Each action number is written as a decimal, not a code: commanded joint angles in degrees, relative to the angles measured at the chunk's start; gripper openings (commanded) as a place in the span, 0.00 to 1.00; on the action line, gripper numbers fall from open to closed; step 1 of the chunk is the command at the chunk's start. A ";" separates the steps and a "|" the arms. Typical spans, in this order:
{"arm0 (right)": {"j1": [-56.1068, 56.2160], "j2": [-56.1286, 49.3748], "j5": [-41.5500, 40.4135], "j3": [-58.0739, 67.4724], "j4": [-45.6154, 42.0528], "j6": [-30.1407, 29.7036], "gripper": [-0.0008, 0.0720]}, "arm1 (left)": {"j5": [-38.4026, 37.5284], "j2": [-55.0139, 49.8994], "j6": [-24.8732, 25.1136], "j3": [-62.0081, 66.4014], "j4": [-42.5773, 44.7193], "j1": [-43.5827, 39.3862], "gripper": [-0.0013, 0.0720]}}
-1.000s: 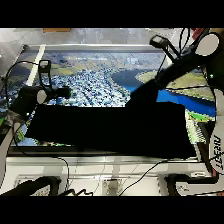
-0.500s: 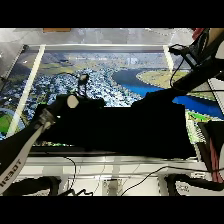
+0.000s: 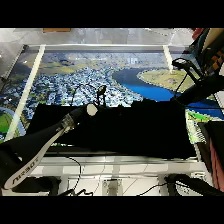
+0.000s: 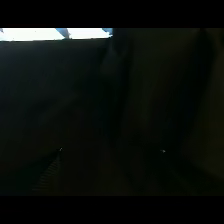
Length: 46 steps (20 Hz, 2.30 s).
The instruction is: Fold the clothes and pants, and hang the long-sleeved shirts on hangers.
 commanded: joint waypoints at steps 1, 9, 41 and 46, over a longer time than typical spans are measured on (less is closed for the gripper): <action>-0.02 0.66 -6.78 -0.90 0.02 1.49 0.88 | 1.22 -3.34 0.44 3.56 -1.92 -1.25 0.96; -0.02 0.66 -7.41 -0.90 0.09 1.46 0.88 | -9.60 -19.91 10.43 26.88 -1.49 -1.25 0.96; -0.02 0.66 -7.72 -0.90 0.07 1.38 0.88 | 3.89 -21.22 20.39 33.51 -1.49 0.35 0.03; -0.02 0.63 -14.69 -0.90 -0.02 0.37 0.86 | 6.23 -11.50 37.81 33.51 -1.46 7.17 0.03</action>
